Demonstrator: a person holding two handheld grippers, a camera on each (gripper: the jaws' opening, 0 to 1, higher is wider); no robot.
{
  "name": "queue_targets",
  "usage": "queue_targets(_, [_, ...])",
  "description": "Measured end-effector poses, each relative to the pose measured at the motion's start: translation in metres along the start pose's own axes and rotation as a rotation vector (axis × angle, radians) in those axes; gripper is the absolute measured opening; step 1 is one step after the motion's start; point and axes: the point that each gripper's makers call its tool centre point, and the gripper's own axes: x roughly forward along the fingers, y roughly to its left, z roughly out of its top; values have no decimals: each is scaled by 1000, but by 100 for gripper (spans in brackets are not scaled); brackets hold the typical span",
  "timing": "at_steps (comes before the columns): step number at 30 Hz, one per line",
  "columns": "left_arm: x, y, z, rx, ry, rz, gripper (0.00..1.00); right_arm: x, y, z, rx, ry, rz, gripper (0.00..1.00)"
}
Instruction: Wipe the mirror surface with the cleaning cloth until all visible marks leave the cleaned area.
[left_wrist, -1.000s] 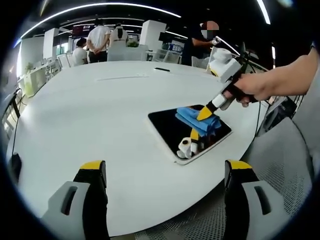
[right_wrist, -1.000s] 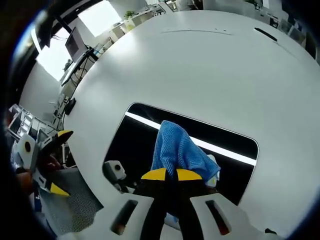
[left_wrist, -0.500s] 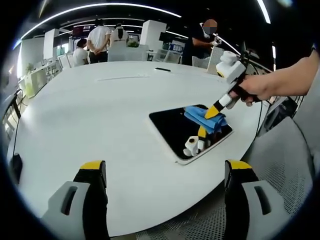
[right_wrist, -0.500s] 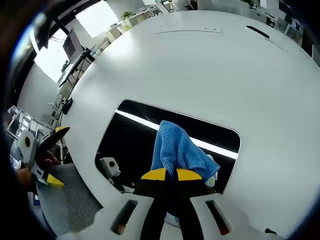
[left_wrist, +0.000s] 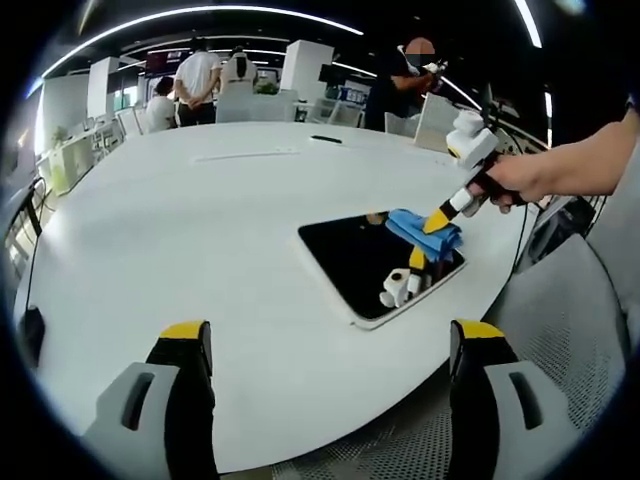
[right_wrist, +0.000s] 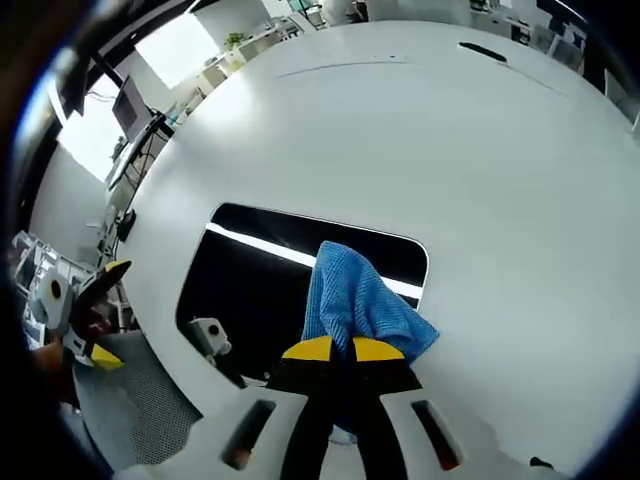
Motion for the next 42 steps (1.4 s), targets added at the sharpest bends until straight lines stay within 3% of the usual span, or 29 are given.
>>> queue_targets(12, [0, -1, 1, -2, 0, -1, 99, -5, -15, -4, 14, -2, -25, 0])
queue_targets(40, [-2, -2, 4, -6, -7, -1, 98, -10, -15, -7, 2, -12, -82, 0])
queue_targets(42, [-2, -2, 4, -6, -9, 0, 98, -10, -17, -8, 51, -28, -102, 0])
